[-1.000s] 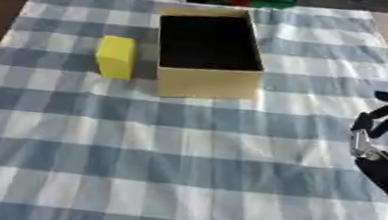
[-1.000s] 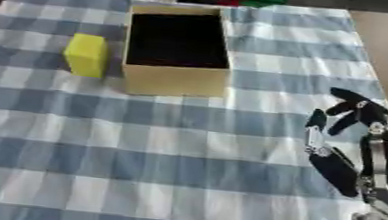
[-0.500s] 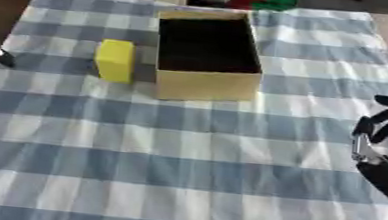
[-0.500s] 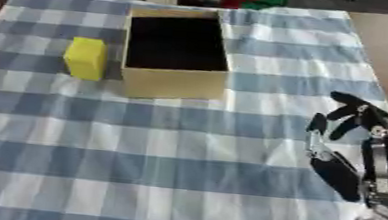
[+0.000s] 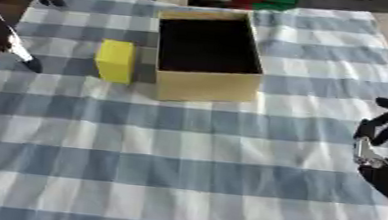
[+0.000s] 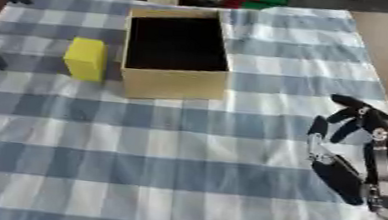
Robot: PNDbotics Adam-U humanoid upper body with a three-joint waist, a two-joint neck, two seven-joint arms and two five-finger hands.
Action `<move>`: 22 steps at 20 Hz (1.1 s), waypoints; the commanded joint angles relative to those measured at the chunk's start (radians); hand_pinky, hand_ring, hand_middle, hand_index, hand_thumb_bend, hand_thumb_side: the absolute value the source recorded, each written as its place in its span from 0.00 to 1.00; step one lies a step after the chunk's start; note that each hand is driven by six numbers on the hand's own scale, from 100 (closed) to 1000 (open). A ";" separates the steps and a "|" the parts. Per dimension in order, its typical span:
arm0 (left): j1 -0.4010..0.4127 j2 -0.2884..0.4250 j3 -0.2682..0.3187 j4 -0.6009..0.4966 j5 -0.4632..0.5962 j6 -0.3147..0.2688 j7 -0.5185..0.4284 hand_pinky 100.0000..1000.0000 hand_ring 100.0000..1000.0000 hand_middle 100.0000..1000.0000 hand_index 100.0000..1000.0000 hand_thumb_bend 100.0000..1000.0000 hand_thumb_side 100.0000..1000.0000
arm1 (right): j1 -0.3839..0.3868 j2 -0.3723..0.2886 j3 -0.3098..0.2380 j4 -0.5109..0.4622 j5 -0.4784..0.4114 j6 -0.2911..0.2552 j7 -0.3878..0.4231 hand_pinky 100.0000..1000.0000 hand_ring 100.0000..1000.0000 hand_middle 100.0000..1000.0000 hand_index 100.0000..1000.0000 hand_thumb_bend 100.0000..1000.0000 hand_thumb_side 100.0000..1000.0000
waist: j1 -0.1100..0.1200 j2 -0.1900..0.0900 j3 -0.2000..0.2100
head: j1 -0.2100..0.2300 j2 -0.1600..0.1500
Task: Pick up objects on the table and place them in the box.
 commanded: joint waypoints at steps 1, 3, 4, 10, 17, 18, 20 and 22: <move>-0.039 0.004 0.002 0.004 0.013 -0.083 -0.112 0.96 0.90 0.87 0.94 0.84 0.31 | -0.010 -0.019 -0.002 -0.015 -0.005 0.002 0.003 0.86 0.33 0.46 0.78 0.00 0.35 | 0.001 -0.014 -0.002 | 0.007 -0.011; -0.049 -0.006 0.002 0.010 0.039 -0.072 -0.131 0.97 0.90 0.86 0.94 0.81 0.33 | -0.011 -0.018 -0.002 -0.015 -0.005 0.004 0.004 0.86 0.33 0.46 0.78 0.00 0.35 | 0.002 -0.013 -0.002 | 0.009 -0.010; -0.053 -0.010 0.000 0.013 0.055 -0.064 -0.144 0.98 0.89 0.85 0.94 0.80 0.34 | -0.011 -0.018 -0.001 -0.015 -0.005 0.004 0.005 0.86 0.33 0.46 0.78 0.00 0.35 | 0.002 -0.013 -0.002 | 0.010 -0.010; -0.064 -0.025 -0.036 0.014 0.143 -0.016 -0.175 0.99 0.88 0.83 0.93 0.76 0.36 | -0.011 -0.016 -0.001 -0.015 -0.005 0.014 0.008 0.86 0.33 0.46 0.78 0.00 0.35 | 0.005 -0.015 0.002 | 0.011 -0.007; -0.067 -0.041 -0.074 0.002 0.222 0.021 -0.176 1.00 0.86 0.82 0.93 0.68 0.42 | -0.010 -0.015 -0.004 -0.015 -0.007 0.023 0.012 0.86 0.33 0.46 0.78 0.00 0.35 | 0.010 -0.022 -0.001 | 0.010 -0.002; -0.068 -0.044 -0.079 0.000 0.232 0.027 -0.176 1.00 0.86 0.82 0.93 0.68 0.42 | -0.009 -0.015 -0.005 -0.015 -0.007 0.024 0.012 0.86 0.33 0.46 0.78 0.00 0.35 | 0.011 -0.023 0.000 | 0.010 0.000; -0.068 -0.047 -0.093 -0.009 0.241 0.036 -0.176 1.00 0.86 0.82 0.93 0.70 0.42 | -0.008 -0.016 -0.006 -0.015 -0.008 0.028 0.013 0.86 0.33 0.46 0.78 0.00 0.35 | 0.012 -0.026 0.002 | 0.009 0.004; -0.065 -0.048 -0.109 -0.022 0.243 0.041 -0.176 1.00 0.86 0.83 0.93 0.72 0.40 | -0.008 -0.016 -0.007 -0.015 -0.011 0.030 0.014 0.86 0.33 0.46 0.78 0.00 0.35 | 0.014 -0.028 0.005 | 0.007 0.007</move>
